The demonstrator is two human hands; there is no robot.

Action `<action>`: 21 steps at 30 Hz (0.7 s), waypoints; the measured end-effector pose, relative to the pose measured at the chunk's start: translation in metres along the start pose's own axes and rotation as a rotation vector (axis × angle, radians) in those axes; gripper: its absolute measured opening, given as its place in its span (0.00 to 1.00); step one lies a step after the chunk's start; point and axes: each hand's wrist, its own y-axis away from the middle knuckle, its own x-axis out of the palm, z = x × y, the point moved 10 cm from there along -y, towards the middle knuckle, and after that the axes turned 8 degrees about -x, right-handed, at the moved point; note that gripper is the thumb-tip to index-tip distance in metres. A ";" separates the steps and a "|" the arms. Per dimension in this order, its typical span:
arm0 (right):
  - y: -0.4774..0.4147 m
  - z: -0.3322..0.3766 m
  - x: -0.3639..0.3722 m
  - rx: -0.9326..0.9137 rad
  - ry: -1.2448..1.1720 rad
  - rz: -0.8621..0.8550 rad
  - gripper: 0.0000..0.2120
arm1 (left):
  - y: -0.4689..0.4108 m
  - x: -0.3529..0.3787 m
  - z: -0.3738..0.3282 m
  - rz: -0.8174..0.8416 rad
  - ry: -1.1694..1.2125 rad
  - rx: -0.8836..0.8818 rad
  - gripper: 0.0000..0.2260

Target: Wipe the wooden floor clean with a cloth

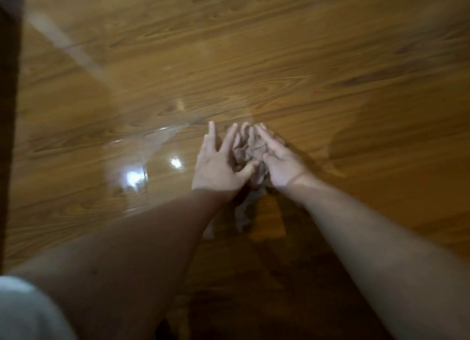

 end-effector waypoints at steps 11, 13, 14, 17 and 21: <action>-0.004 -0.044 -0.059 0.326 0.397 -0.212 0.30 | -0.011 0.057 -0.022 0.212 -0.560 0.496 0.27; -0.005 -0.043 -0.044 0.299 0.463 -0.098 0.29 | -0.024 0.042 0.000 0.189 -0.539 0.408 0.24; -0.008 -0.038 -0.034 0.249 0.478 -0.057 0.28 | -0.033 0.024 0.022 0.117 -0.501 0.319 0.24; -0.012 -0.021 0.001 0.188 0.500 0.076 0.28 | -0.036 -0.044 0.120 -0.024 -0.440 -0.040 0.26; -0.013 -0.002 0.041 0.167 0.547 0.184 0.29 | -0.018 -0.112 0.264 -0.115 -0.303 -0.699 0.26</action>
